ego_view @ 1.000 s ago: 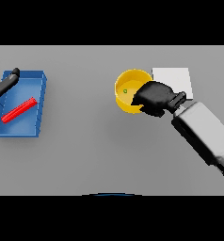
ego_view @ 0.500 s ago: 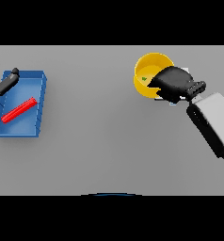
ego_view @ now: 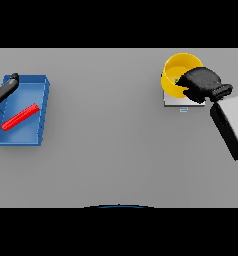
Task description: Pick up the red beaker and tilt it to pour out 1 green nut into yellow bowl. Pick up the yellow bowl and place it on the metallic measuring scale.
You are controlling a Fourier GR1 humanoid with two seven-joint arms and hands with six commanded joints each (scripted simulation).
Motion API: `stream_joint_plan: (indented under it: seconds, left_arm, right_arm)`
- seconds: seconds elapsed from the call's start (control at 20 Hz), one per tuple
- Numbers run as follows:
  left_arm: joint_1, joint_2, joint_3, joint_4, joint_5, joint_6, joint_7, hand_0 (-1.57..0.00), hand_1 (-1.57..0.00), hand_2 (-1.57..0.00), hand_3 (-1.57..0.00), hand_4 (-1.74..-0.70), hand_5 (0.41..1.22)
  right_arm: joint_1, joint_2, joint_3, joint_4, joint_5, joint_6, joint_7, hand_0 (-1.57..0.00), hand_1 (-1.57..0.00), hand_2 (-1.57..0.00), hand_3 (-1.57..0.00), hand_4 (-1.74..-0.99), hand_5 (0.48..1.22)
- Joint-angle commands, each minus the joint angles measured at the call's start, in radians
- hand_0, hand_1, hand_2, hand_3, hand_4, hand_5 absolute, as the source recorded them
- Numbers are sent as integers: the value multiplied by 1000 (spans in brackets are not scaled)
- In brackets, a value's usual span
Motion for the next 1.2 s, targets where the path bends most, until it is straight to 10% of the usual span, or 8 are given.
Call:
stream_joint_plan:
  seconds: [0.0,0.6,0.7,0.9,1.15]
  left_arm:
    - [6,0,2,0,5,-1,-1,1,1,1,1,-722,717]
    - [-9,-14,-5,12,-2,-3,15,1,1,1,1,-727,715]
    - [-14,-21,-3,22,2,-5,14,1,1,1,1,-730,720]
    - [-16,-25,-4,27,0,-12,1,1,1,1,1,-729,723]
    - [-9,-19,-1,27,2,-12,0,1,1,1,1,-722,703]
  right_arm:
    - [-16,5,-6,39,5,-9,-3,-1571,-1571,-1474,-1235,-1741,1221]
    - [-46,53,-59,225,-7,0,-39,-1397,-1571,-1385,-1363,-1741,1221]
    - [-61,56,-73,239,-9,7,-43,-1128,-1322,-1330,-1057,-1701,1221]
    - [-62,55,-83,245,-19,41,-19,-461,-703,-799,-669,-1563,971]
    - [-73,40,-57,248,1,44,-71,-150,-243,-375,-449,-1469,842]
